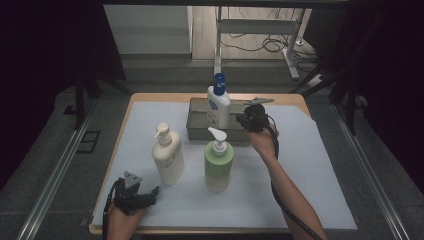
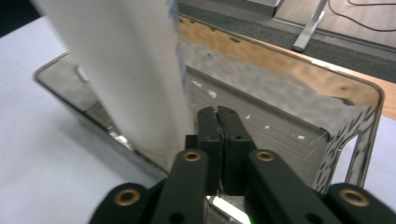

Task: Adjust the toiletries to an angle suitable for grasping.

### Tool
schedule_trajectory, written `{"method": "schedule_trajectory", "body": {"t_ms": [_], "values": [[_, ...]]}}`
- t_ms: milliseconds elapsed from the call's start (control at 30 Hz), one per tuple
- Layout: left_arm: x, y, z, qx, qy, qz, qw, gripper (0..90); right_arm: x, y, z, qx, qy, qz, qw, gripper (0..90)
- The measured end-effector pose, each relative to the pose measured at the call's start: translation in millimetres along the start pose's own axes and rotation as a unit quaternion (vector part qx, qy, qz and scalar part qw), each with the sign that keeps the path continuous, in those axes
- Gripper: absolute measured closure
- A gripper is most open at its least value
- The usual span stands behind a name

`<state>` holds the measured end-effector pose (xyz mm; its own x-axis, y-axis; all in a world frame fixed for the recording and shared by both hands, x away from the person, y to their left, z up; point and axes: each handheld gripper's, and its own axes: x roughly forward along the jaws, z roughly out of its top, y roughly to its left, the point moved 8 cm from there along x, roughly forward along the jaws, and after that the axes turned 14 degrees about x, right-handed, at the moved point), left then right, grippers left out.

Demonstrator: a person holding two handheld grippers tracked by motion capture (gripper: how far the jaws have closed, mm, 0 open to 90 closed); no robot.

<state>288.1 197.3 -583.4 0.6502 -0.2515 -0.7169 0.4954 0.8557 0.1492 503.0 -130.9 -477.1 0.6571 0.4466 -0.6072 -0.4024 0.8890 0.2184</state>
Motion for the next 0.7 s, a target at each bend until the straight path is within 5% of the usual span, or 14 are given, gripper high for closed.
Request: {"method": "schedule_trajectory", "body": {"t_ms": [500, 700], "values": [[0.0, 0.0, 0.0, 0.000, 0.000, 0.000, 1.0000, 13.3, 38.5, 1.2, 6.0, 0.018, 0.019, -0.003, 0.9997, 89.5], [0.0, 0.0, 0.0, 0.000, 0.000, 0.000, 1.0000, 13.2, 46.5, 6.5, 3.9, 0.026, 0.032, 0.013, 0.9990, 89.4]]}}
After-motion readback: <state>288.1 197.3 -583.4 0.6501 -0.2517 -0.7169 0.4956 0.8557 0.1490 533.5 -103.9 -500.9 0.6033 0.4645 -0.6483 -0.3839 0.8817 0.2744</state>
